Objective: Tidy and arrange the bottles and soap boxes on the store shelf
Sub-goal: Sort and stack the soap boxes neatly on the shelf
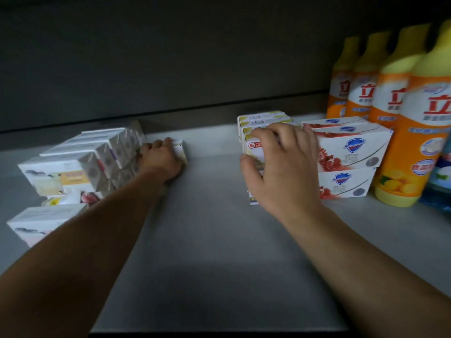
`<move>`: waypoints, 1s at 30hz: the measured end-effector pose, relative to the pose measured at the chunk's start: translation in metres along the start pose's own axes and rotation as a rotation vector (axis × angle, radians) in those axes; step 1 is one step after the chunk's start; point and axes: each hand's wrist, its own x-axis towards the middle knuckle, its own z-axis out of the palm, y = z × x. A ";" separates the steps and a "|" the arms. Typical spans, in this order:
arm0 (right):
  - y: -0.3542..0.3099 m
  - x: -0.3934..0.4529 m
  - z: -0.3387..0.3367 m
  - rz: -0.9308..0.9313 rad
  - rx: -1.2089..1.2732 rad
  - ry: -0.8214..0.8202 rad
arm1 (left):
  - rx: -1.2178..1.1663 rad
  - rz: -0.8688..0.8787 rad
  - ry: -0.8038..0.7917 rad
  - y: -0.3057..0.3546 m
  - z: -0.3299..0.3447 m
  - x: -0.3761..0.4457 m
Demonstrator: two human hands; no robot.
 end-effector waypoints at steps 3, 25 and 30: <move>-0.001 0.001 0.001 0.007 0.013 0.016 | 0.088 -0.042 0.074 0.007 -0.007 -0.006; -0.010 0.006 -0.029 -0.040 0.311 -0.086 | -1.561 0.017 0.040 0.056 -0.085 -0.169; -0.018 -0.002 -0.040 -0.212 0.636 -0.294 | -1.720 0.142 -0.153 0.049 -0.091 -0.173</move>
